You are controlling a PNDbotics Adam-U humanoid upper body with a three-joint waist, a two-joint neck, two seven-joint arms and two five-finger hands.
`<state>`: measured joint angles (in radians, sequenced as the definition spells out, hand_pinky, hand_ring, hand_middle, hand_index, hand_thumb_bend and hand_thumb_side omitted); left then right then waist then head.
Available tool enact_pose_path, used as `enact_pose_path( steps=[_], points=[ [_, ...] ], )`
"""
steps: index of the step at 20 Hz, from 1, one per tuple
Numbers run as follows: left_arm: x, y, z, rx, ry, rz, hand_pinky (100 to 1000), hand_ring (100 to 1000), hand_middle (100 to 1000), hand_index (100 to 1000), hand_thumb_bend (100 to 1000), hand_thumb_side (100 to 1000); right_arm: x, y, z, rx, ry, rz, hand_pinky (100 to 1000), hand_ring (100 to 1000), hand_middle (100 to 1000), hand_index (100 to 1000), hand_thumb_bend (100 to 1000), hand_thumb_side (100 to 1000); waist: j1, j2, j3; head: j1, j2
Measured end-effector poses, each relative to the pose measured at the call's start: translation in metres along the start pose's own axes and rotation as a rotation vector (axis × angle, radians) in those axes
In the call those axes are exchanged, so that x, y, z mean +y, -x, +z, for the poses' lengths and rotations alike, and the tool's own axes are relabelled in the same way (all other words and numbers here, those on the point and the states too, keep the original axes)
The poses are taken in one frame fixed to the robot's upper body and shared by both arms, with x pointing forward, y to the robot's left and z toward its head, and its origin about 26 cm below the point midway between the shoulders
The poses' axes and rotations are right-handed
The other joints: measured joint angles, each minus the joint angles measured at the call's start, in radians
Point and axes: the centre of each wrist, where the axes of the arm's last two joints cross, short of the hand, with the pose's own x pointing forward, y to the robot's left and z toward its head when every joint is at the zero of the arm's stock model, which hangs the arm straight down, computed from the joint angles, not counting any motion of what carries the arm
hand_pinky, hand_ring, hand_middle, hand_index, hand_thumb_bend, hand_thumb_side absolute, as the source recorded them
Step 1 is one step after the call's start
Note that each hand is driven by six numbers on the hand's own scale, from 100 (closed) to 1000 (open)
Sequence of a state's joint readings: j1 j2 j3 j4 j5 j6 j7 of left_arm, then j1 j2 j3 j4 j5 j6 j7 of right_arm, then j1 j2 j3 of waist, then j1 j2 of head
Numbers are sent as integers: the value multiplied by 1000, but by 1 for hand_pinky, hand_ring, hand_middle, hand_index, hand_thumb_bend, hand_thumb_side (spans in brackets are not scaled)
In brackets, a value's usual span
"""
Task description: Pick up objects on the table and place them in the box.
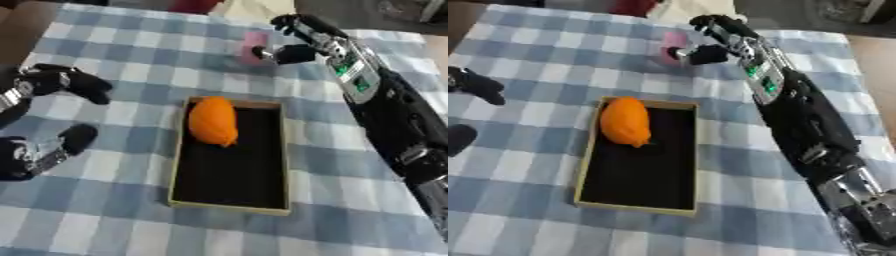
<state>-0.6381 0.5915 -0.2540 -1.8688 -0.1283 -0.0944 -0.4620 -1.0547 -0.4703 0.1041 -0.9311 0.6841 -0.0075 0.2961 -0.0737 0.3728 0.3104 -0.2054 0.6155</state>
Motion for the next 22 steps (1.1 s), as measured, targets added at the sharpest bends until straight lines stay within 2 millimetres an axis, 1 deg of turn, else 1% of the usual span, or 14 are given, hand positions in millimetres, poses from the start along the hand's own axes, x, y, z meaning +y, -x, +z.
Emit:
enact_pose_path(
  steps=[5,7,10,13,14,16,17,18,22],
  points=[
    [0,0,0,-6,1,5,809,732,658,851,299,754,6,-2,-2,-5,-11,-10,900,874,820,891,420,659,4,3,3,-3,0],
    [0,0,0,-7,2,5,809,733,658,851,300,754,7,-2,-3,-8,-11,-11,900,873,814,885,414,654,4,3,3,-4,0],
    [0,0,0,-9,4,4,809,736,658,851,297,755,7,-3,-3,-13,-6,-11,891,851,752,834,369,616,4,3,3,-4,0],
    [0,0,0,-11,5,5,809,737,658,851,293,756,7,-3,-3,-14,10,-15,878,817,643,759,327,586,4,3,4,-5,1],
    [0,0,0,-11,5,5,809,736,657,850,292,757,7,-3,-3,-14,17,-16,871,797,591,719,291,559,4,3,4,-5,1],
    [0,0,0,-12,5,5,809,736,656,851,291,757,6,-2,-3,-11,43,-21,862,774,535,675,253,533,4,3,5,-5,5],
    [0,0,0,-12,5,6,809,736,656,851,285,755,6,-2,-3,-10,57,-24,858,763,511,654,159,558,4,3,5,-5,7],
    [0,0,0,-11,5,6,809,736,656,851,287,759,6,-1,-2,-9,72,-28,854,752,493,637,206,510,4,3,4,-5,8],
    [0,2,0,-6,3,10,810,735,655,851,283,761,8,2,-1,1,133,-58,845,730,460,606,180,506,4,3,2,-3,8]
  ],
)
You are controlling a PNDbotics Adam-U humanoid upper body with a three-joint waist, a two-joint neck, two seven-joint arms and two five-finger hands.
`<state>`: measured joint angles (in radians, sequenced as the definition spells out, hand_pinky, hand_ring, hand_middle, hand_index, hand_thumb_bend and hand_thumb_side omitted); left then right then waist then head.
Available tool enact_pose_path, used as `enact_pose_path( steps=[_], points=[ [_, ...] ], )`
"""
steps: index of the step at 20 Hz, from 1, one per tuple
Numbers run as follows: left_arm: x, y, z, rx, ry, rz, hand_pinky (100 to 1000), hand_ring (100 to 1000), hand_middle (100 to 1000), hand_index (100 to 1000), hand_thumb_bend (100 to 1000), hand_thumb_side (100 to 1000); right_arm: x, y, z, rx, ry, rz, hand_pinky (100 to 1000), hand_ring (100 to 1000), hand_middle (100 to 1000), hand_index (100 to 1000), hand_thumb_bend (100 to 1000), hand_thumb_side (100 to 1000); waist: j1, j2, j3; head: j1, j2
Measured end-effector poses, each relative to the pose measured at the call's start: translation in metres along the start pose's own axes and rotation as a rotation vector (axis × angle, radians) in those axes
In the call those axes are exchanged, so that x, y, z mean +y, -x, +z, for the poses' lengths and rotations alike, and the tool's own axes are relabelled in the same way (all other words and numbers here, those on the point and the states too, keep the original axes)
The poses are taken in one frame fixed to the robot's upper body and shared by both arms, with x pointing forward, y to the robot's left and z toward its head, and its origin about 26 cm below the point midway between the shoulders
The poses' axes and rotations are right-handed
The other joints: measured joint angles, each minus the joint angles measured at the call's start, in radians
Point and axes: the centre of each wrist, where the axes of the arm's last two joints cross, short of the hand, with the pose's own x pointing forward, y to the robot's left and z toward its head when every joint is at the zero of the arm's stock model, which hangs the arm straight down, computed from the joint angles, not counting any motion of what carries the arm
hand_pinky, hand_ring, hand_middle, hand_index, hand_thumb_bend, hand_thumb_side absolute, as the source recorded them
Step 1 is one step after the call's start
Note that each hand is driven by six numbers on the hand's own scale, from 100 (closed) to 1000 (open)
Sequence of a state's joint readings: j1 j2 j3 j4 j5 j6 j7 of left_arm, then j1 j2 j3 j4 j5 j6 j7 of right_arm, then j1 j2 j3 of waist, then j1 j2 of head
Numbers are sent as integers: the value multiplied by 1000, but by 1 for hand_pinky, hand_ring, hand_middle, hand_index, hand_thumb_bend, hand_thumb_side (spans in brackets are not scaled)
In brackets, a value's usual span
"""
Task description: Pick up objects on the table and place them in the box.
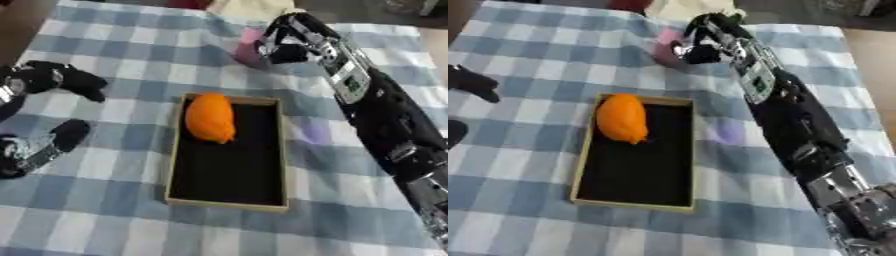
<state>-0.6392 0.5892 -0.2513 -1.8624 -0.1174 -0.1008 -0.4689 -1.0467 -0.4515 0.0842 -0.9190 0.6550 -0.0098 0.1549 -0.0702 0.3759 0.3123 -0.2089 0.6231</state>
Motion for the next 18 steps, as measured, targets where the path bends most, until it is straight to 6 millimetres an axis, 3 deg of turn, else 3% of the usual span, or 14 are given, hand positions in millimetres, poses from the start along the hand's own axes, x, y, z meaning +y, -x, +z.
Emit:
enact_pose_path(
  steps=[13,15,17,18],
  points=[
    [-1,5,1,16,-1,11,811,736,655,847,275,765,-12,-1,4,-24,96,-59,842,724,457,605,185,515,-6,-7,-15,5,0],
    [-1,5,1,17,-1,11,812,736,655,847,273,765,-12,-2,4,-28,93,-56,848,744,554,704,288,556,-6,-7,-15,5,0],
    [-1,5,1,17,-1,11,812,736,655,848,273,766,-12,-3,4,-34,87,-53,865,800,747,870,437,617,-6,-7,-15,5,0],
    [-1,5,1,17,-1,11,812,736,655,848,272,767,-11,-4,4,-36,78,-48,871,820,788,906,475,635,-6,-7,-14,5,0]
  ],
)
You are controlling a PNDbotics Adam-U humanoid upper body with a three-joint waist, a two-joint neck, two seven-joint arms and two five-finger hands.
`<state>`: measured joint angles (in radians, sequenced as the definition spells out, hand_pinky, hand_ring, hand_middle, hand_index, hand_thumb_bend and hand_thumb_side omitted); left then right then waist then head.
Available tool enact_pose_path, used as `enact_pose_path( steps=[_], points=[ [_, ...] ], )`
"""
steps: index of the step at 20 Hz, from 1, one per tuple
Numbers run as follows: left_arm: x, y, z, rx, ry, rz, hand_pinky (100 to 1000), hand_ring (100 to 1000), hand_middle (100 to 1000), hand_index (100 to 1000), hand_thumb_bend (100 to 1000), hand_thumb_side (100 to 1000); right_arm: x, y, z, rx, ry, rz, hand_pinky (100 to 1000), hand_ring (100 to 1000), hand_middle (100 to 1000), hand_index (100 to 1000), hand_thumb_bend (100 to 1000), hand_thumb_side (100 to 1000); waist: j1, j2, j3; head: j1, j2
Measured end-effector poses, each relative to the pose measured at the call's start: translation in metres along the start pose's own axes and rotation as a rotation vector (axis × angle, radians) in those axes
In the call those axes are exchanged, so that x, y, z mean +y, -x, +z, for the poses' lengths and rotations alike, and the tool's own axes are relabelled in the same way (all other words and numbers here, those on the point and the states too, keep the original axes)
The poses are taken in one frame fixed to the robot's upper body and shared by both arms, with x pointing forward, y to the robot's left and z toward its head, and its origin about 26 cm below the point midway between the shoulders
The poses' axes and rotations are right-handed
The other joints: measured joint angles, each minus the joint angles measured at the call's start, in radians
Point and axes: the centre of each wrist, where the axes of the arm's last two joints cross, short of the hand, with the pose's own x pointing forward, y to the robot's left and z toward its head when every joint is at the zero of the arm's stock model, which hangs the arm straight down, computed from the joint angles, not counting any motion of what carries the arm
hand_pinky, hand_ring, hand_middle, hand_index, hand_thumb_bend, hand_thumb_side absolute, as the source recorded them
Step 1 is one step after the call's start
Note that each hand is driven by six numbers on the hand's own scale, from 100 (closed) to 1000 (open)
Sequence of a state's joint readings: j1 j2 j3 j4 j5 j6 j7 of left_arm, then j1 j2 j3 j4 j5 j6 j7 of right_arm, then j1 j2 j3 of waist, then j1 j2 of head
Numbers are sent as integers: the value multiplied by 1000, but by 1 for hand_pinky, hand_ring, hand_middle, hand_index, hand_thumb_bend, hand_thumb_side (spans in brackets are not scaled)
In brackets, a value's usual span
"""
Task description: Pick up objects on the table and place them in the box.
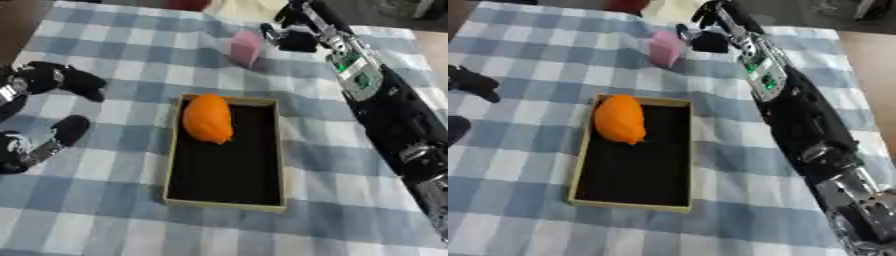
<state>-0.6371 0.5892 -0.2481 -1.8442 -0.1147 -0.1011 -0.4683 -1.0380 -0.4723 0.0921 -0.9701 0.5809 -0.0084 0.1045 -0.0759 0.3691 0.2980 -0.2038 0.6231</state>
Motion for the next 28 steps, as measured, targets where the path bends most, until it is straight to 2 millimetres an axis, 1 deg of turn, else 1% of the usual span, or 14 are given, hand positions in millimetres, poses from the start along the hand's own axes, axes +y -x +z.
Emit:
enact_pose_path(
  steps=[2,8,11,18,23,24,25,26,27,28],
  points=[
    [0,0,0,0,0,0,812,736,655,848,270,768,1,-1,0,1,-18,20,880,842,833,940,532,655,0,0,3,0,0],
    [0,0,0,-1,1,1,813,737,655,848,268,769,2,0,-2,17,-65,88,884,849,843,949,591,677,1,1,9,-1,0],
    [0,0,0,-3,2,2,814,737,655,848,266,770,7,0,-3,25,-85,98,885,851,847,952,609,685,3,8,11,-1,0],
    [-1,0,-1,-11,3,9,814,737,656,848,262,773,19,1,-5,44,-105,96,885,849,842,949,595,679,8,18,15,-6,0],
    [-3,-1,-2,-17,3,14,814,737,656,848,261,773,25,5,-5,58,-114,92,885,849,840,947,592,680,13,20,17,-10,0],
    [-3,-1,-2,-18,4,14,815,738,656,848,259,775,26,6,-5,59,-115,92,884,848,833,939,572,673,13,20,17,-10,0],
    [-3,-1,-2,-19,4,15,815,738,656,848,258,775,27,6,-5,59,-118,90,883,843,809,917,533,651,14,20,17,-11,0],
    [-3,-1,-3,-19,5,16,815,738,656,848,258,775,30,5,-6,59,-123,87,883,843,809,917,533,651,14,20,18,-11,0],
    [-3,-1,-3,-20,6,16,815,738,656,848,257,776,33,4,-6,57,-126,85,879,830,766,876,471,616,15,20,19,-11,0],
    [-3,-1,-3,-20,7,16,815,738,656,848,257,776,33,2,-7,54,-125,88,879,828,761,871,461,611,15,20,19,-12,0]
  ],
)
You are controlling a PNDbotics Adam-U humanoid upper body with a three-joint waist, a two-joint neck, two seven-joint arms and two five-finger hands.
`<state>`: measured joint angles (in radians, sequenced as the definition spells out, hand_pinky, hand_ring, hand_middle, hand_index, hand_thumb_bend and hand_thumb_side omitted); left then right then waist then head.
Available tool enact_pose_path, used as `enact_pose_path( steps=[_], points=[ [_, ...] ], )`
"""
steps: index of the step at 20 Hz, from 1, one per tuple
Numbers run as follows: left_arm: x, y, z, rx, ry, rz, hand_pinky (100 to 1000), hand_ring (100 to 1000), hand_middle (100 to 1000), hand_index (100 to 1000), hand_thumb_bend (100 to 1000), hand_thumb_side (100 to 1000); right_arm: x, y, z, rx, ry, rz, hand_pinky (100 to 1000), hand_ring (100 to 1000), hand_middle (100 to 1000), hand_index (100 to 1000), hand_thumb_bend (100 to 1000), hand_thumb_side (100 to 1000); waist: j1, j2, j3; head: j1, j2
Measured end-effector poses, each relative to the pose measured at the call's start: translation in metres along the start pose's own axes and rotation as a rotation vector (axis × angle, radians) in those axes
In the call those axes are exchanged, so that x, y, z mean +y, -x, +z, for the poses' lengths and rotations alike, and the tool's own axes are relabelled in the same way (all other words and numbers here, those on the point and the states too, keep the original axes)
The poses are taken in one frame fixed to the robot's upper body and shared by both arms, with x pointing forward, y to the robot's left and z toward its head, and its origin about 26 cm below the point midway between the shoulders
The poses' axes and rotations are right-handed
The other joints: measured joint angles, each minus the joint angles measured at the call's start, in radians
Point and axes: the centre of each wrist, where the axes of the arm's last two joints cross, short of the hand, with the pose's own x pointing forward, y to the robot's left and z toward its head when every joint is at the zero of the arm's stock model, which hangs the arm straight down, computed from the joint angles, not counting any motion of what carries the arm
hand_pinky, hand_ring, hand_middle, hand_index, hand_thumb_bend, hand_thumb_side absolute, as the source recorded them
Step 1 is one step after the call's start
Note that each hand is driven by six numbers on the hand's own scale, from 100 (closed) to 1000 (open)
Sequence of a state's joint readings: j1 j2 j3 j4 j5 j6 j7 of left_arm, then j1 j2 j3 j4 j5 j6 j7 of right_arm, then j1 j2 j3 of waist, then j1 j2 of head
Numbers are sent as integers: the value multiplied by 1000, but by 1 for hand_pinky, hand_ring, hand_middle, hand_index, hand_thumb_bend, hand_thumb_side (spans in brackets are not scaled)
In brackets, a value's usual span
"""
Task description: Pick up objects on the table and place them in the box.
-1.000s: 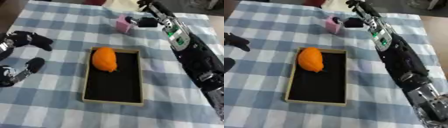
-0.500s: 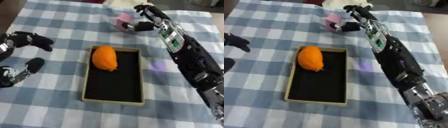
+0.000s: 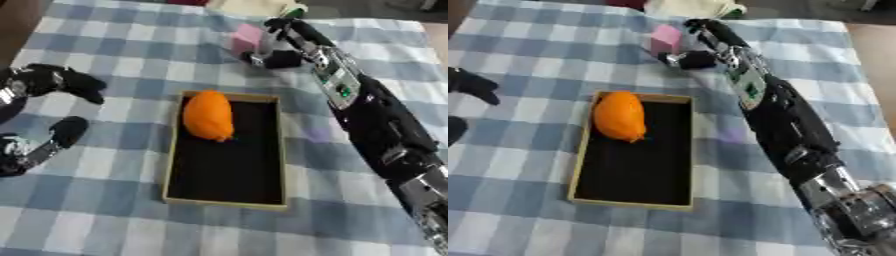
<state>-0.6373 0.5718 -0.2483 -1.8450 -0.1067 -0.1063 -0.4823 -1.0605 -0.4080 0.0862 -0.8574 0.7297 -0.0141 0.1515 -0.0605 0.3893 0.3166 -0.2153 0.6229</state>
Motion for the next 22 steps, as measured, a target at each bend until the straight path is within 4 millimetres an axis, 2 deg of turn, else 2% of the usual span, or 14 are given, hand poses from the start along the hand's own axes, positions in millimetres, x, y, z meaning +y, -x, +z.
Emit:
enact_pose_path(
  steps=[1,2,3,4,5,6,9,15,22],
  points=[
    [0,0,0,0,0,0,815,738,657,848,256,776,1,-1,-1,-3,2,2,874,813,708,827,366,558,1,0,0,0,0],
    [0,0,0,0,1,0,815,738,657,848,256,776,1,-3,-1,-5,7,5,871,806,687,812,344,543,2,0,1,0,0],
    [0,0,0,-1,1,0,816,738,657,848,256,776,1,-4,-2,-6,13,11,863,781,607,753,255,496,2,0,2,0,0],
    [0,0,0,-2,2,0,816,738,657,849,255,776,2,-5,-2,-6,22,17,862,778,598,745,244,490,2,0,3,0,0],
    [0,0,0,-2,2,0,816,738,657,849,254,777,2,-6,-2,-9,32,24,855,756,537,692,170,492,2,0,3,0,0],
    [0,0,0,-2,2,-1,816,738,657,849,254,777,3,-8,-2,-14,42,29,853,750,521,679,164,464,2,0,3,0,0],
    [0,0,0,-2,3,-1,816,738,657,849,252,776,1,-13,-2,-31,85,33,848,733,485,646,133,461,2,0,2,1,0],
    [0,2,0,3,1,2,817,738,656,849,248,777,-9,-22,-1,-59,154,12,846,725,476,639,124,469,-6,-5,-9,4,0],
    [0,5,1,16,-5,7,817,738,656,849,245,779,-23,-22,2,-72,192,-20,846,722,470,634,116,469,-9,-16,-22,12,0]
  ],
)
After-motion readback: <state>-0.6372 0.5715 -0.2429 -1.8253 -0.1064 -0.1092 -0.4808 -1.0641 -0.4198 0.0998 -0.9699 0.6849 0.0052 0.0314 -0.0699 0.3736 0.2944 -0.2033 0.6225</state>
